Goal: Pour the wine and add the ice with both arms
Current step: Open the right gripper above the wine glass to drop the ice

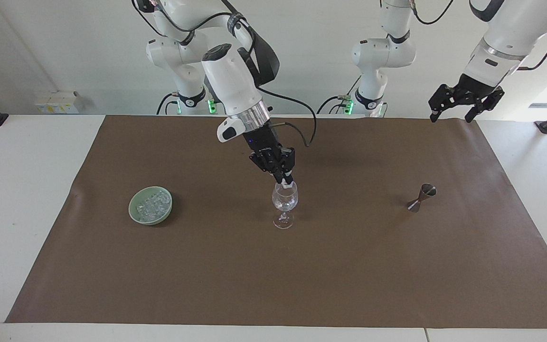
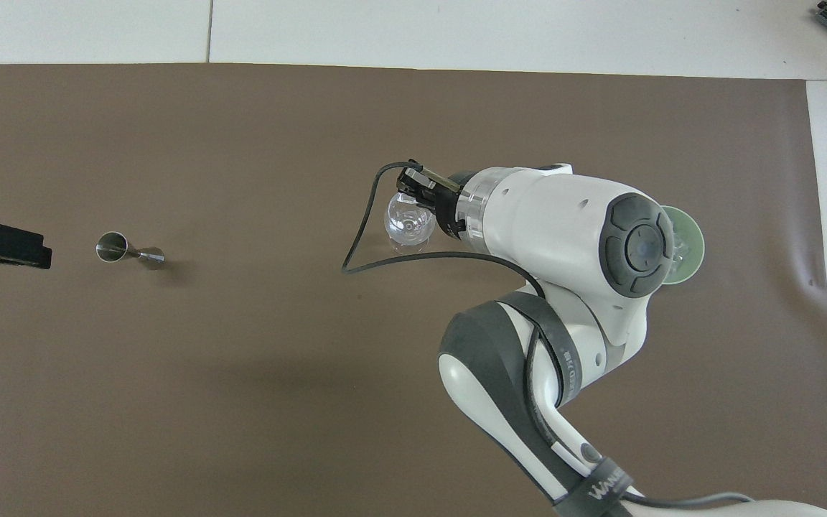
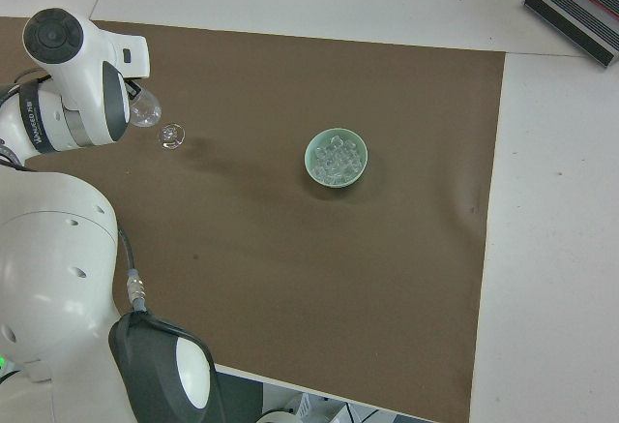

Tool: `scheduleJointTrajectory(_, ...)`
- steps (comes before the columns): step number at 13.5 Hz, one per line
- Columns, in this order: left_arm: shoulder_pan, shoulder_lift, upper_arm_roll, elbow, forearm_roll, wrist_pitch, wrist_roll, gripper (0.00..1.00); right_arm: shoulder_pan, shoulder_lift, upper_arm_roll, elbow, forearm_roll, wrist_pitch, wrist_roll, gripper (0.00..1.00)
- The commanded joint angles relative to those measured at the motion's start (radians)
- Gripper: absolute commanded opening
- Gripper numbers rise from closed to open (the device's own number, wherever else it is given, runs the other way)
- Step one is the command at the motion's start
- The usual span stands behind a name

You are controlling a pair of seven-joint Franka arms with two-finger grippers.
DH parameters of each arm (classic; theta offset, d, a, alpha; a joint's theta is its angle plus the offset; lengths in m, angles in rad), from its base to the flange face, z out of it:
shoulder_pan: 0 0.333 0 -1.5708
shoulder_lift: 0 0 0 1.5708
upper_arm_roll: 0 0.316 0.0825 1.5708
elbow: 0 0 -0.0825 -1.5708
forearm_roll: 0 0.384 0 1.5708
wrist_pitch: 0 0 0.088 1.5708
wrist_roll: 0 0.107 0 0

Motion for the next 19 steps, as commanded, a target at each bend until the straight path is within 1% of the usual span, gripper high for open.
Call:
scheduleJointTrajectory(1, 0.039, -0.028, -0.038, -0.031, 0.006, 0.005, 0.005, 1.00, 0.000, -0.038, 0.000, -0.051, 0.004, 0.000, -0.001, 0.00)
scheduleJointTrajectory(5, 0.031, -0.028, -0.037, -0.031, 0.006, -0.003, 0.001, 1.00, 0.003, -0.038, 0.000, -0.071, -0.005, 0.000, -0.001, 0.00)
scheduleJointTrajectory(7, 0.043, -0.028, -0.037, -0.031, 0.006, -0.006, 0.001, 1.00, 0.003, -0.038, 0.001, -0.071, -0.005, 0.000, -0.002, 0.00)
scheduleJointTrajectory(8, 0.046, -0.028, -0.034, -0.031, 0.006, -0.008, 0.001, 1.00, 0.003, -0.038, 0.000, -0.071, -0.005, 0.000, -0.001, 0.02)
scheduleJointTrajectory(9, 0.046, -0.028, -0.034, -0.031, 0.006, -0.009, 0.001, 1.00, 0.003, -0.040, 0.000, -0.071, -0.005, -0.001, -0.002, 0.07)
scheduleJointTrajectory(10, 0.046, -0.028, -0.032, -0.031, 0.006, -0.008, 0.001, 1.00, 0.003, -0.040, 0.000, -0.071, -0.005, -0.001, -0.002, 0.17)
scheduleJointTrajectory(11, 0.045, -0.028, -0.034, -0.031, 0.006, -0.008, 0.001, 1.00, 0.003, -0.040, 0.001, -0.071, -0.005, -0.001, 0.001, 0.33)
scheduleJointTrajectory(12, 0.045, -0.028, -0.034, -0.031, 0.006, -0.008, 0.001, 1.00, 0.001, -0.038, 0.001, -0.071, -0.005, 0.000, 0.007, 0.59)
scheduleJointTrajectory(13, 0.045, -0.028, -0.034, -0.031, 0.006, -0.008, 0.001, 1.00, 0.001, -0.038, 0.001, -0.071, -0.005, 0.002, 0.007, 0.62)
scheduleJointTrajectory(17, 0.046, -0.028, -0.034, -0.031, 0.006, -0.008, 0.001, 1.00, 0.000, -0.038, 0.001, -0.071, -0.004, 0.000, 0.007, 0.62)
scheduleJointTrajectory(19, 0.045, -0.028, -0.034, -0.031, 0.006, -0.008, 0.001, 1.00, 0.000, -0.038, 0.001, -0.071, -0.004, 0.000, 0.009, 0.65)
